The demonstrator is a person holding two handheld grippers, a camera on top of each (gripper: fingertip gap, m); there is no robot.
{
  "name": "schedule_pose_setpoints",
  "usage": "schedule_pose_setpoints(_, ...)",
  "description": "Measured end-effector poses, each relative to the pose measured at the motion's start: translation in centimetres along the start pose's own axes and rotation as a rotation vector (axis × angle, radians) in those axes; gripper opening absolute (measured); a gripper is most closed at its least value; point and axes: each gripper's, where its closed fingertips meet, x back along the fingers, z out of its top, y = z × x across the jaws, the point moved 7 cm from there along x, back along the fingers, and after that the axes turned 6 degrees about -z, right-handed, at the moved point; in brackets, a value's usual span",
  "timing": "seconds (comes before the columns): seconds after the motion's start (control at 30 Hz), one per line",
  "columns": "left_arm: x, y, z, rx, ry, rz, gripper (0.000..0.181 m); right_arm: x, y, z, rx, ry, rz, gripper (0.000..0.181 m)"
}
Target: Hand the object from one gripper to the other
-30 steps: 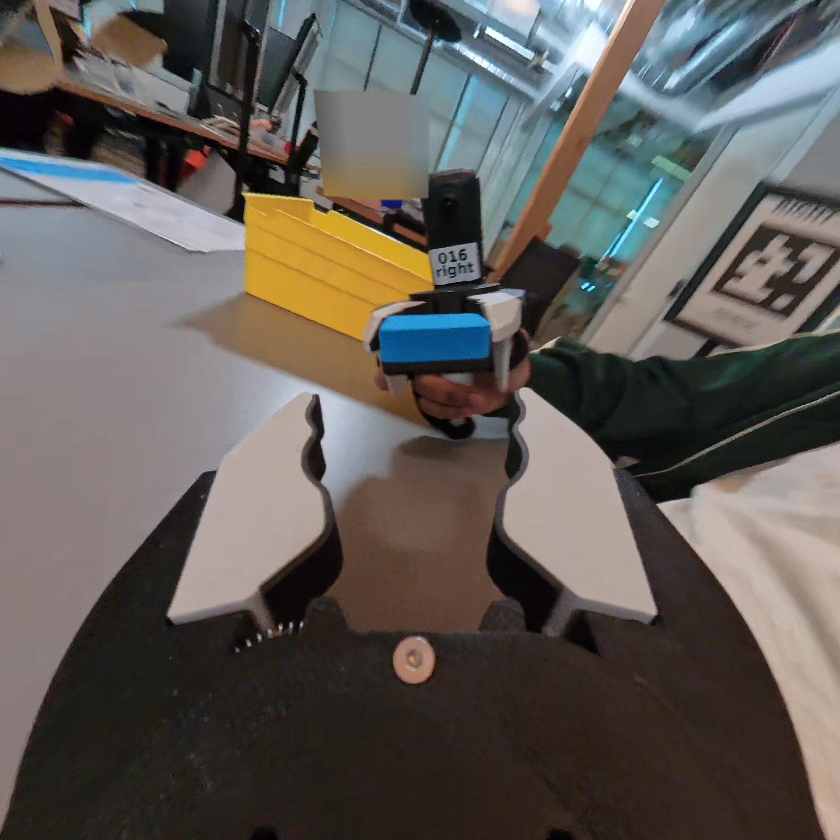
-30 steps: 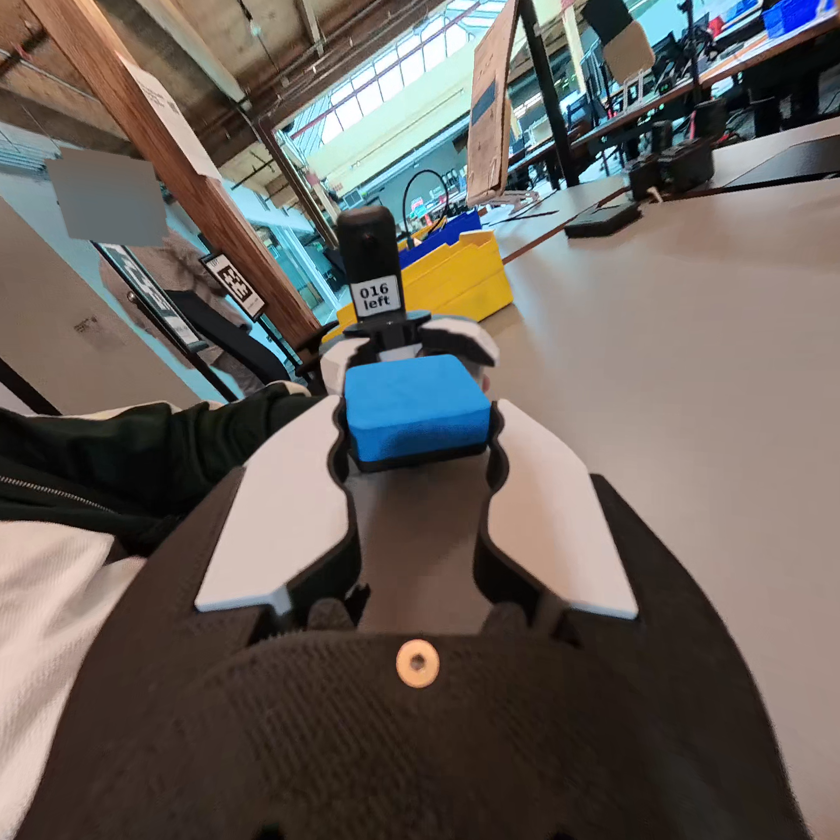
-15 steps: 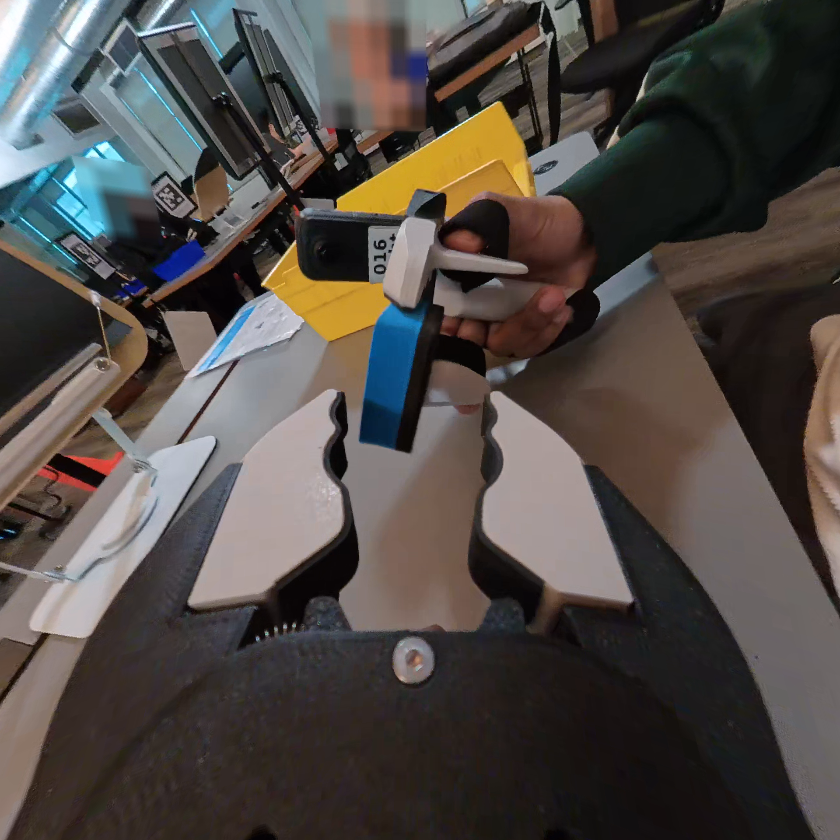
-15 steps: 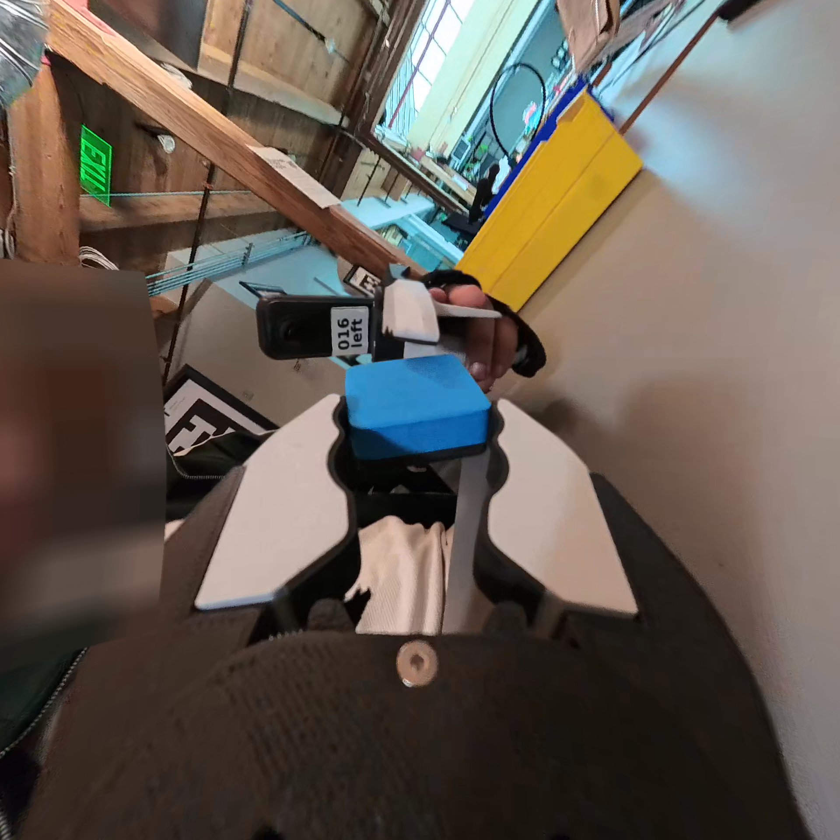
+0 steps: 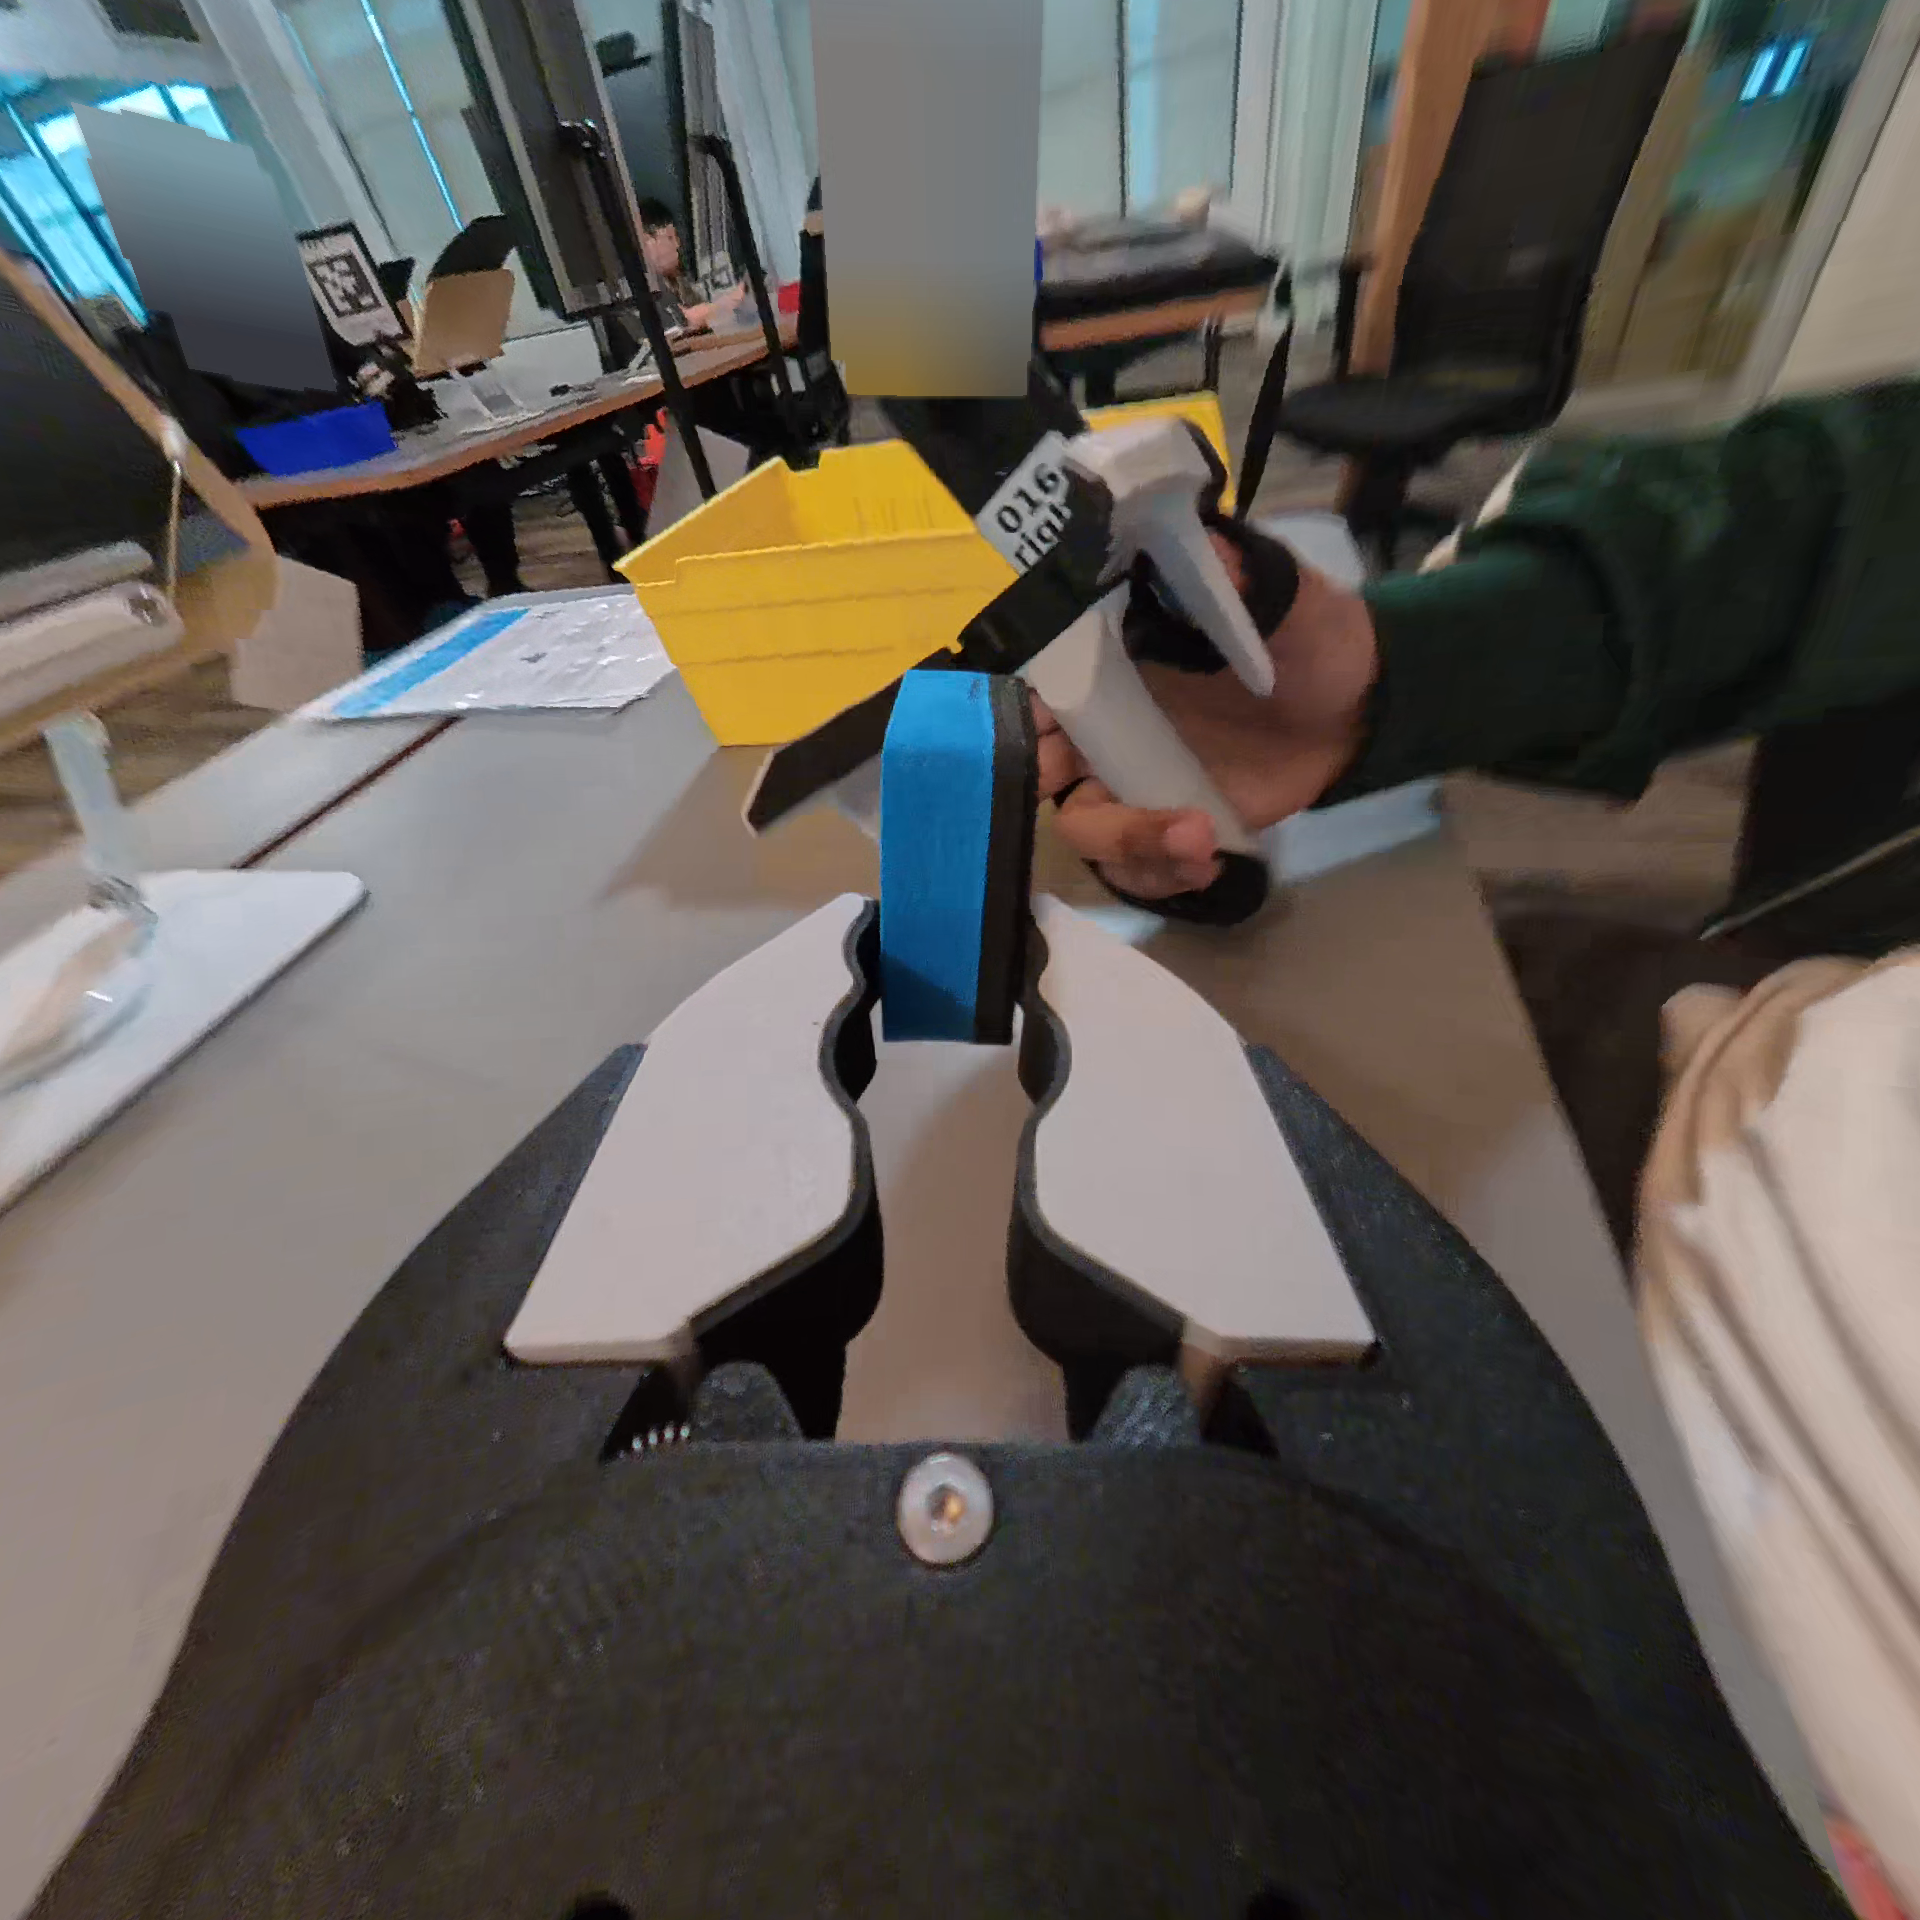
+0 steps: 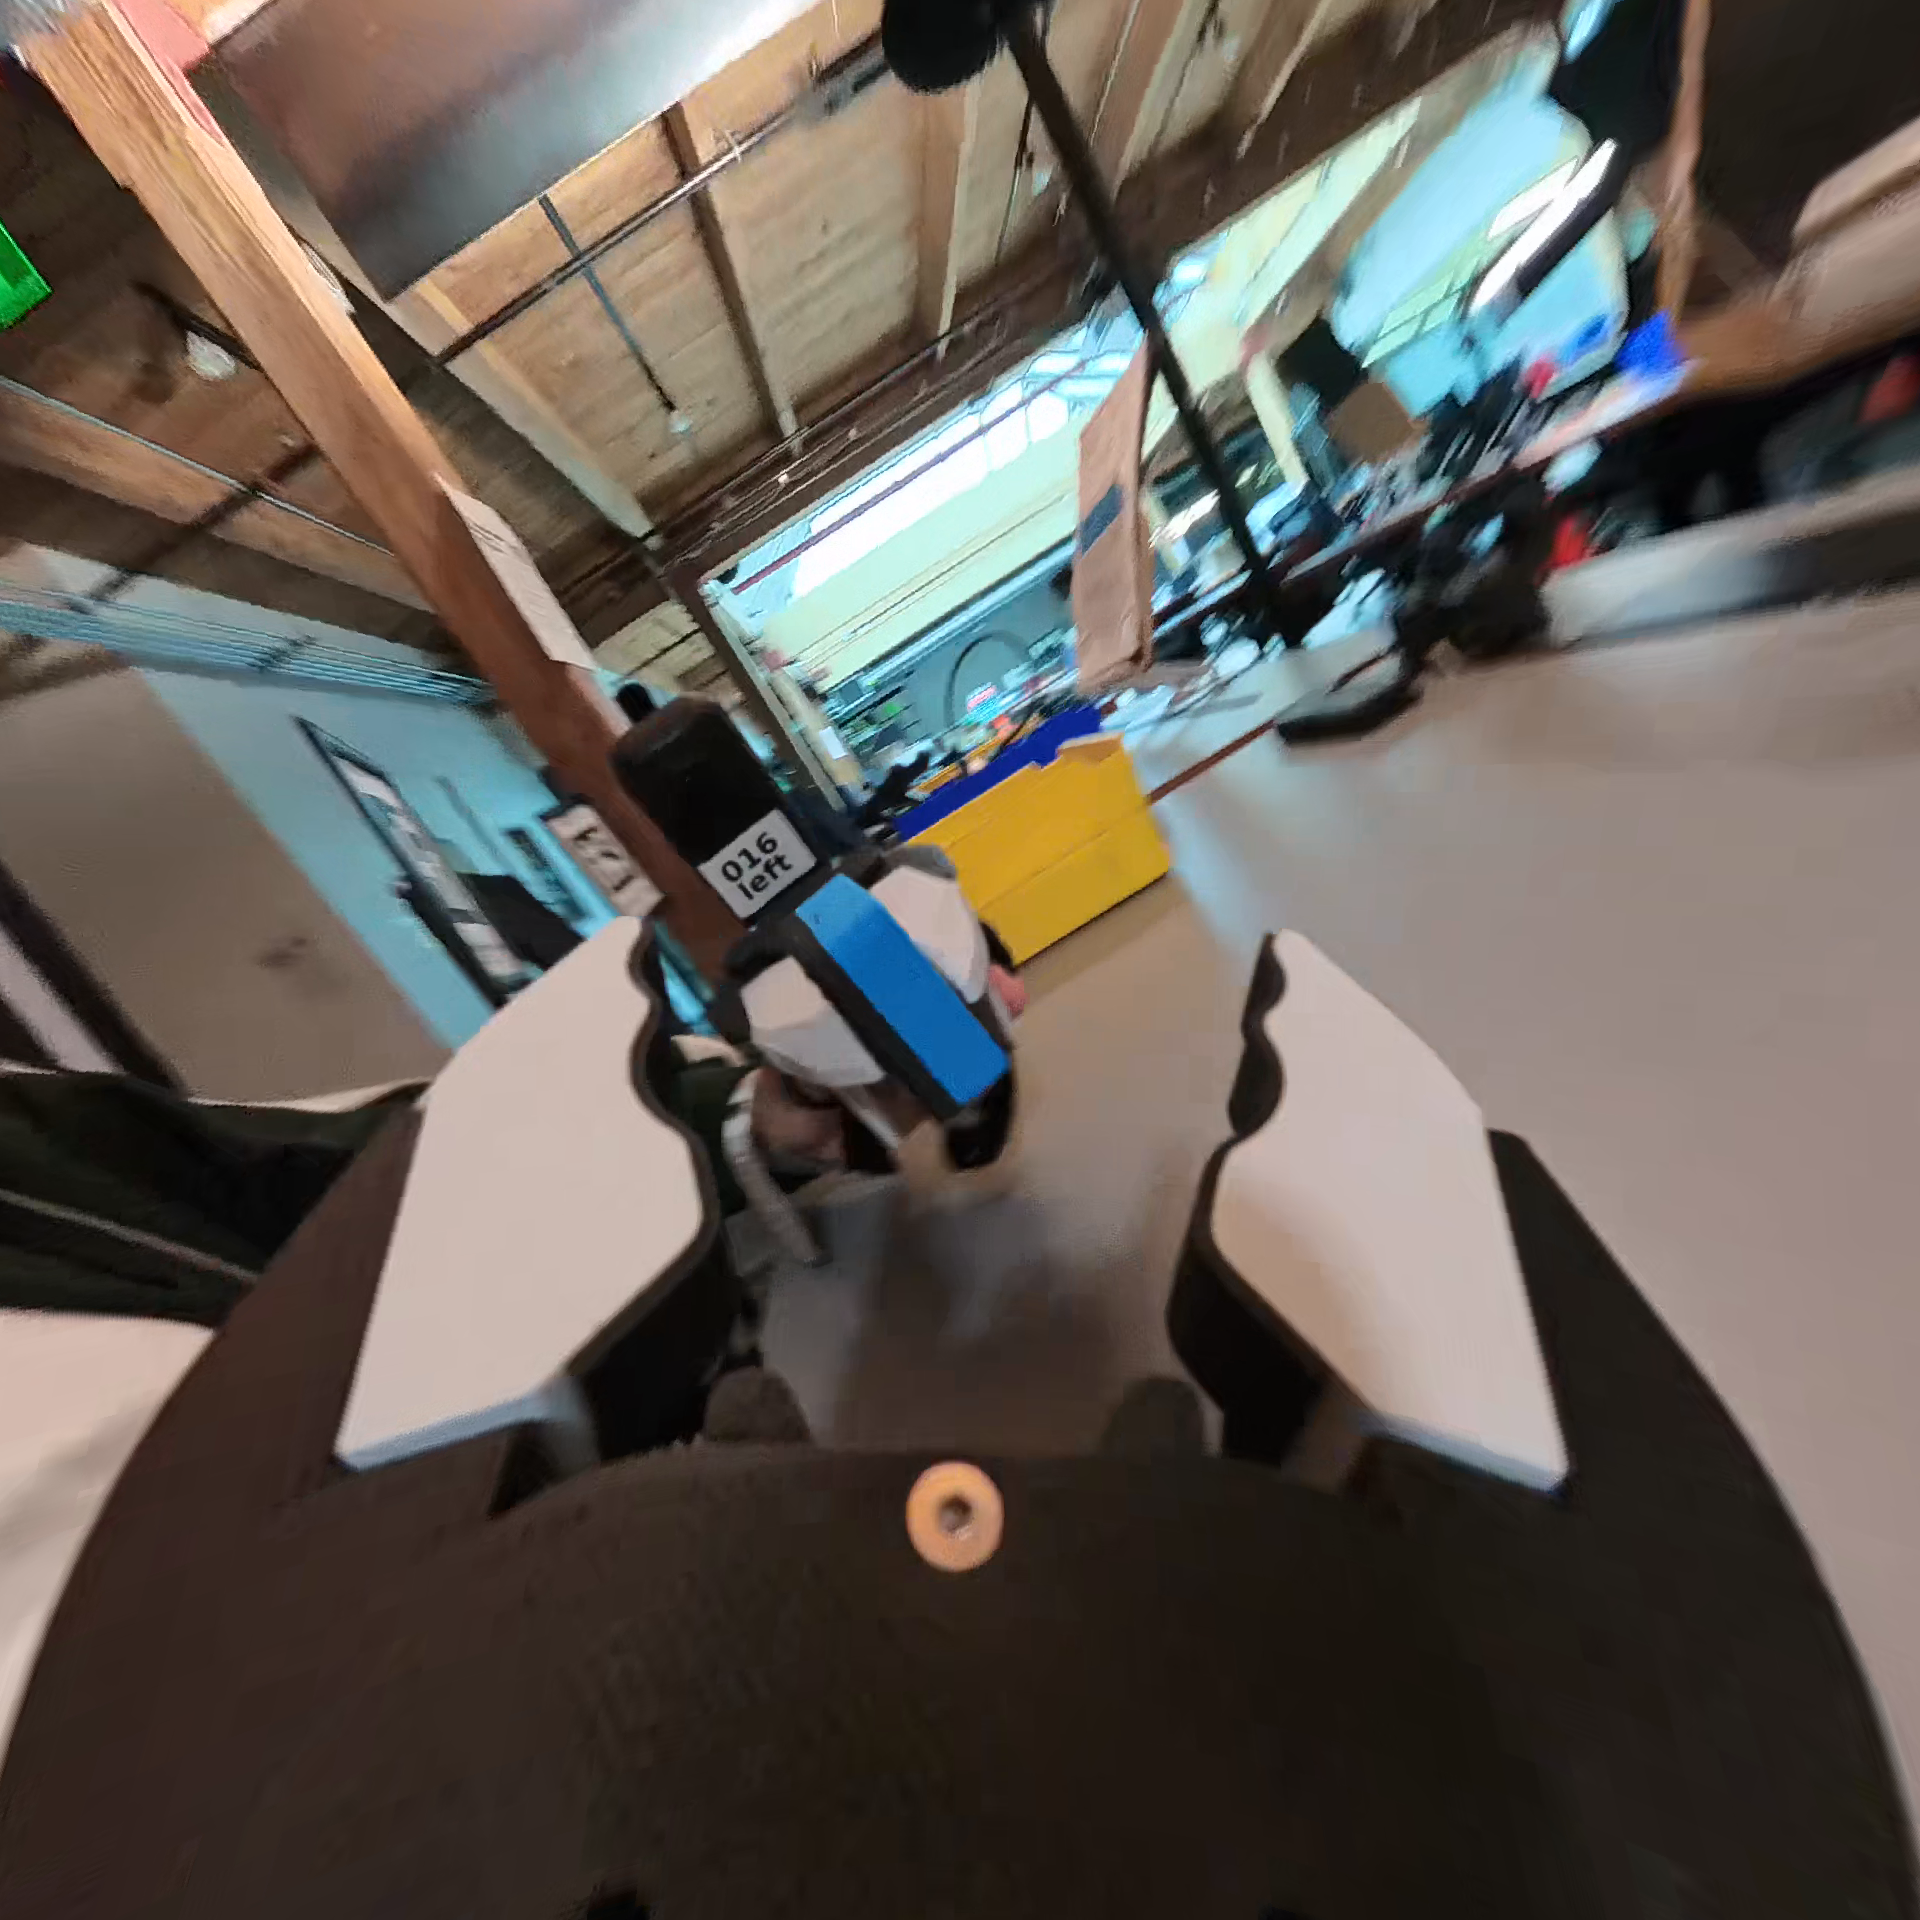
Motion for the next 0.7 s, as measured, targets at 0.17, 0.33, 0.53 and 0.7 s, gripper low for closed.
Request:
schedule_pose_setpoints(0.17, 0.6, -0.9, 0.0, 0.349, 0.171, -0.126, 0.022, 0.5, -1.4, 0.7, 0.355, 0.072, -0.05, 0.072)
schedule_pose_setpoints(0.33, 0.3, -0.7, -0.3, 0.425, 0.189, -0.188, 0.022, -0.4, -2.3, -0.8, 0.477, -0.033, -0.012, 0.051)
schedule_pose_setpoints(0.53, -0.7, 0.1, -0.7, 0.421, 0.136, -0.243, 0.022, -1.1, -2.5, -2.1, 0.391, -0.152, 0.046, 0.039)
schedule_pose_setpoints(0.7, -1.0, 0.3, -1.0, 0.413, 0.118, -0.254, 0.022, -1.1, -2.3, -2.4, 0.312, -0.213, 0.053, 0.024)
